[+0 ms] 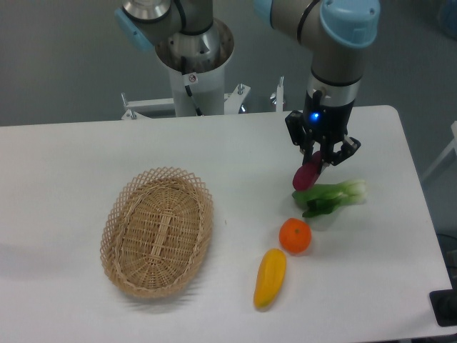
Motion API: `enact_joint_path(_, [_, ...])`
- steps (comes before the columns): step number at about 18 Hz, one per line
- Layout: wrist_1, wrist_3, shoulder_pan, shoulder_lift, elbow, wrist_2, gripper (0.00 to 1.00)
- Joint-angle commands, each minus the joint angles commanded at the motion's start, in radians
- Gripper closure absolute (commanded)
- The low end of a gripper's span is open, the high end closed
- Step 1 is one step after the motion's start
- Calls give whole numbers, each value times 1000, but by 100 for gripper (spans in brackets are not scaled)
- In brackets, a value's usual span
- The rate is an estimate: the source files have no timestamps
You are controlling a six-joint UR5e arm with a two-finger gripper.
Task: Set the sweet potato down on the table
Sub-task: 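Lift the purple sweet potato in the gripper up off the bok choy, then carry the sweet potato past the orange and lower it onto the table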
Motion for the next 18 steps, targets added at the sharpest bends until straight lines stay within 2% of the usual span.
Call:
enact_joint_path(6, [224,-187,-21,-78,-3,-2,79])
enact_joint_path(8, [316,-253,-32,-126,3,2,79])
enact_joint_path(10, [391,-256,-34,-173,12,3,79])
enact_joint_path(13, [445,-252,-35,-259,57,6,79])
enact_joint_path(18, [500,-249,-37,-374,87,34,79])
